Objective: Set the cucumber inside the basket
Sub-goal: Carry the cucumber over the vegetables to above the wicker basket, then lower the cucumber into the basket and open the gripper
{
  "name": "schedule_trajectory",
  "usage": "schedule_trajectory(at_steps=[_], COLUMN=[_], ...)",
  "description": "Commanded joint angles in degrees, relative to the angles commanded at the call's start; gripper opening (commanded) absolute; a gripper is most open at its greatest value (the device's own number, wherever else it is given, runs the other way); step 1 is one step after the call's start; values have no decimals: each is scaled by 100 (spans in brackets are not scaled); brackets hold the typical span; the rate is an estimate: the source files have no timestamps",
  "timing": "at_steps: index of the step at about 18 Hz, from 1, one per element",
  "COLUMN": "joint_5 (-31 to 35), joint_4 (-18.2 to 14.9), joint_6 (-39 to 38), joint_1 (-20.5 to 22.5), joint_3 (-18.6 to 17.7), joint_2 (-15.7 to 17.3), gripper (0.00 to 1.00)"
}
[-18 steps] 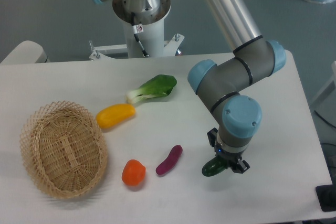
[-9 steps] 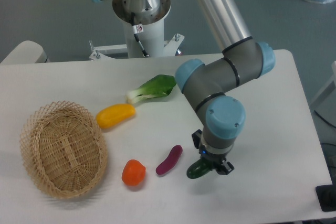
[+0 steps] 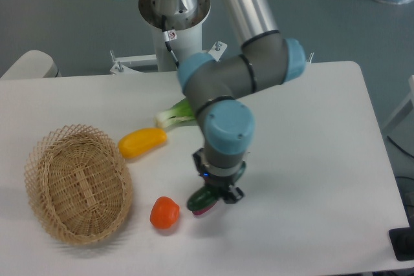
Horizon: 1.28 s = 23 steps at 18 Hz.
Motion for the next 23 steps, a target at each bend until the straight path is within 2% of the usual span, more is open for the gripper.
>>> schedule_trajectory(at_steps=[4,6,13,17,23], joint_5=[-18,-18,-17,-18,-18], joint_4=[-9,17,35,148,869], joint_6=[-44,-315,-1712,-2635,-3374], joint_1=[-465,-729,-1599,-1916,-2083], joint_3=[-448,-580,-625,-686,-616], joint_2=[413,510,502,283,-236], gripper=[2,2,2,3,8])
